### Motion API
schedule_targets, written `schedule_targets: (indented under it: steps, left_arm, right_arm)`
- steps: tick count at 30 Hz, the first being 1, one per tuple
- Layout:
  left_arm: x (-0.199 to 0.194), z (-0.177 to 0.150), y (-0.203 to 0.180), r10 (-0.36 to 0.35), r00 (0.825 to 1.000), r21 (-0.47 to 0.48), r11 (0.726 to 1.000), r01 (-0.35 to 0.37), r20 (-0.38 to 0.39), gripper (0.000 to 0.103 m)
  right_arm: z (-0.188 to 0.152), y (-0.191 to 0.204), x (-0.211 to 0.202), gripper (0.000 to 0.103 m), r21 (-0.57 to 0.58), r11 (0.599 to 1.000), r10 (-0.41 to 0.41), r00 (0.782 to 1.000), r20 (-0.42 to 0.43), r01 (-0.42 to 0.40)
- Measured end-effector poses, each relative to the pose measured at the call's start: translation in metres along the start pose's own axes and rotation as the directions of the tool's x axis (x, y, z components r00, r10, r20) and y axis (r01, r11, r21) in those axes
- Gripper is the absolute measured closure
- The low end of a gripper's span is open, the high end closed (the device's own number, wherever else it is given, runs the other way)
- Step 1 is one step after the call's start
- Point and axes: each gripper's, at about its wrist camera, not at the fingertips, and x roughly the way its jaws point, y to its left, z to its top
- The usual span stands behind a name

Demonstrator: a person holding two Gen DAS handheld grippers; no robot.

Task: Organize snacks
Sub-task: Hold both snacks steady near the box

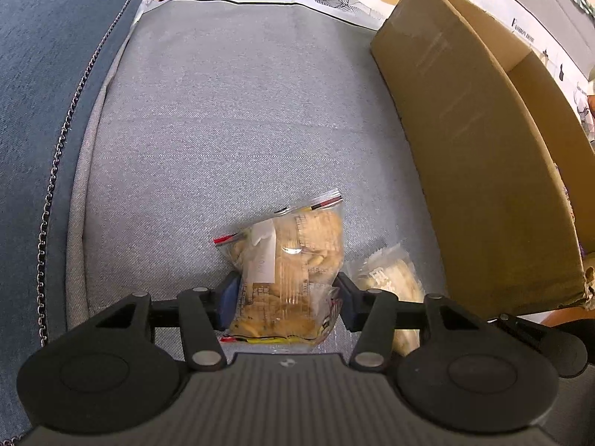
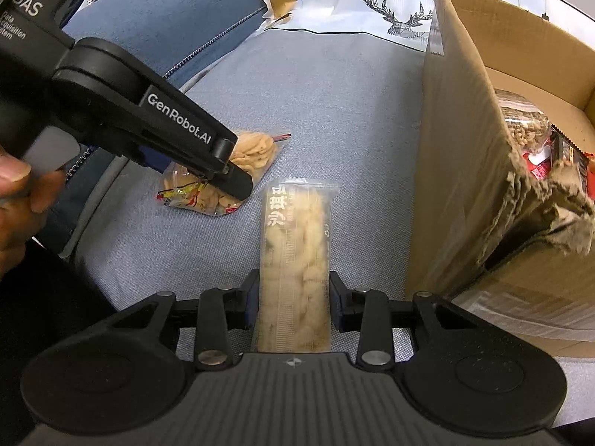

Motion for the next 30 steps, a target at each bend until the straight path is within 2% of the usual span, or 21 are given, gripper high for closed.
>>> schedule_targets:
  steps: [20,30]
  left_arm:
    - [0.0003,-0.0002,-0.0021,-0.001,1.000,0.022,1.000,0.001,-0.005,0.045]
    - [-0.0036,-0.0009,-0.0031,0.003,1.000,0.029,1.000,-0.004,0.019,0.046]
  right_arm:
    - [0.0011,0.0006,0.0007,0.065,-0.001,1.000,-0.006,1.000,0.003,0.006]
    - [0.0014,0.0006,0.0004,0.065,0.002,1.000,-0.007,1.000,0.007,0.007]
